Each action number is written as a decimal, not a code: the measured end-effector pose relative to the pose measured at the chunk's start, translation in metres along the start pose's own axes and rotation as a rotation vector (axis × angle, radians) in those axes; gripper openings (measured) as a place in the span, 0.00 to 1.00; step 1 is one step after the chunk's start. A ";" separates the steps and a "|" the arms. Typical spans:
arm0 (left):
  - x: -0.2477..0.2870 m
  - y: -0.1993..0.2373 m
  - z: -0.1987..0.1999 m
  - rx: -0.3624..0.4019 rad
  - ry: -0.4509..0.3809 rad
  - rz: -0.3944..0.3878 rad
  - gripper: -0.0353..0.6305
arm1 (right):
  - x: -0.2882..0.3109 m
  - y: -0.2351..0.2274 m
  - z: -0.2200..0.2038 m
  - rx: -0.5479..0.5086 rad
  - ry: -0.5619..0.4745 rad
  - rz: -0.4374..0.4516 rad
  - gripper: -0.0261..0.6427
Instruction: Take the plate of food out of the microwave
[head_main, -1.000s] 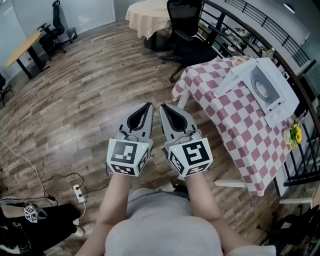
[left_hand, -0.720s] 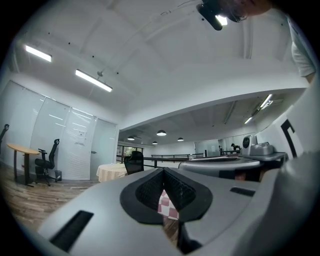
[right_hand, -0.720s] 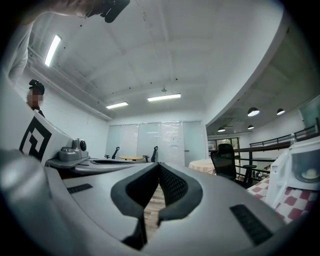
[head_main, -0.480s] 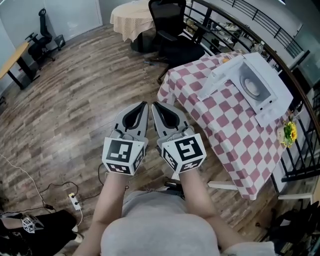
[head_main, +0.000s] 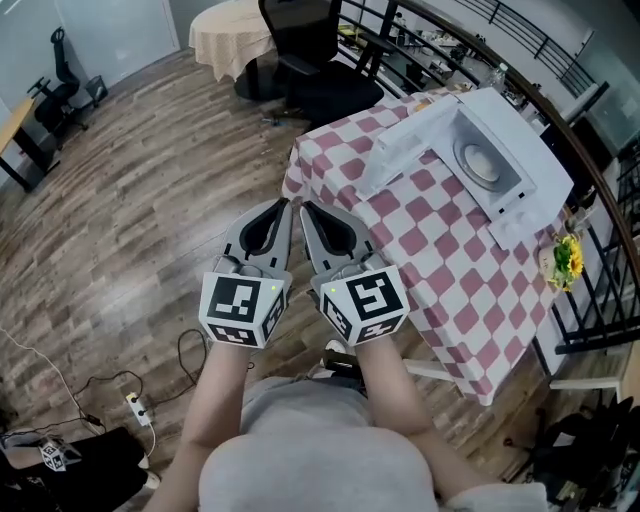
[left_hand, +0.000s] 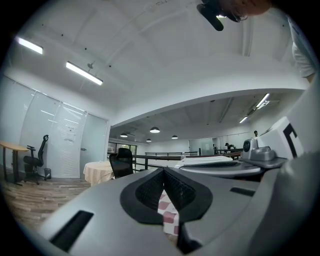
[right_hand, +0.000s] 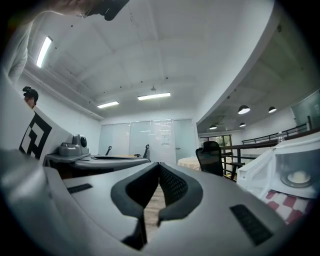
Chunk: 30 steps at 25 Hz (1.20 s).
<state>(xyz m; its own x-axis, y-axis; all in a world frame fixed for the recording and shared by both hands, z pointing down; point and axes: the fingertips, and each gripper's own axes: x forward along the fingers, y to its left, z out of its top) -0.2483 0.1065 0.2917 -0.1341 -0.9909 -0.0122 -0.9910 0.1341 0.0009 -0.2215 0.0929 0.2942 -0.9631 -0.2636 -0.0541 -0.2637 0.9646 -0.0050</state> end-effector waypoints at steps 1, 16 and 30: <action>0.009 -0.007 -0.002 -0.003 0.001 -0.006 0.06 | -0.004 -0.011 -0.001 -0.002 0.002 -0.007 0.08; 0.118 -0.108 -0.019 -0.025 0.013 -0.098 0.06 | -0.056 -0.151 -0.007 0.005 0.016 -0.112 0.08; 0.185 -0.189 -0.025 -0.062 0.024 -0.262 0.06 | -0.117 -0.240 -0.013 0.012 0.034 -0.315 0.08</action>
<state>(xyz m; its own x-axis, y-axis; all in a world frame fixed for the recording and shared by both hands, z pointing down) -0.0861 -0.1025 0.3139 0.1279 -0.9918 0.0039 -0.9899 -0.1274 0.0620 -0.0464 -0.1083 0.3147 -0.8353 -0.5497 -0.0141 -0.5492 0.8352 -0.0284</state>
